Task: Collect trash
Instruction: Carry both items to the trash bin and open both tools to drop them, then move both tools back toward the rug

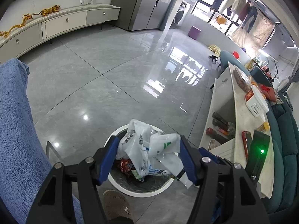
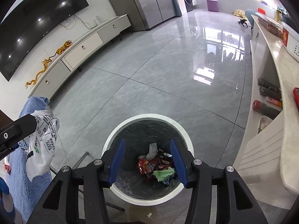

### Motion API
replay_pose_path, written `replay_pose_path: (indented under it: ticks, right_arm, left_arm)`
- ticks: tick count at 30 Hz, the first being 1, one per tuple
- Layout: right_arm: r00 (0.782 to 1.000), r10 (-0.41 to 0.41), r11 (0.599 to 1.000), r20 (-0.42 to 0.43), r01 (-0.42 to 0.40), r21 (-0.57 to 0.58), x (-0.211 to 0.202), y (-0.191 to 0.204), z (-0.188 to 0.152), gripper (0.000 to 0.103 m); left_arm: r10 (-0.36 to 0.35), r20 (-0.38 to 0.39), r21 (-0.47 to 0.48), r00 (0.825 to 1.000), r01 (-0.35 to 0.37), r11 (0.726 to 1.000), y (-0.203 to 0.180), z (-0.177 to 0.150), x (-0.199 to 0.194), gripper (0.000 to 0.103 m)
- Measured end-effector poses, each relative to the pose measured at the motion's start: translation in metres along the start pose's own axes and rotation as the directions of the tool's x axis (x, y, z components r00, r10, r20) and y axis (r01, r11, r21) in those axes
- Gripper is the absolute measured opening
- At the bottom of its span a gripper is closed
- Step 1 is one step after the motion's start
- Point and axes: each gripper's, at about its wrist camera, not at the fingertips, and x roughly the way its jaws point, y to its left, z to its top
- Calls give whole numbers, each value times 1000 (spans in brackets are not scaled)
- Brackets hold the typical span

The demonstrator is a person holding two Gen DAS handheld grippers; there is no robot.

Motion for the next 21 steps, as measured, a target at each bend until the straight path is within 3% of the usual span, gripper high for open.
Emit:
replay_pose_path:
  ticks: [4,13,17,21]
  right_arm:
    - [1000,-5,1000,12,5,7,-7,-3,2,50]
    - [999,-23,999,32,23,24,-17,-7,3,51]
    - [999,-26,999,41,25,25,-21,-6,3,51]
    - [998,-24,1000,54,23,21,-26,-4,2,52]
  left_arm:
    - [-5,6,-2,1000,5,1000,-4,1,-1,73]
    - [8,28,6,1000,-8,1000,-9,0,-10,73]
    - [64,72,15,995,-65,998,-12,-1,-22,73]
    - [174,177,7,969,-178,984,-13,-4,-48,73]
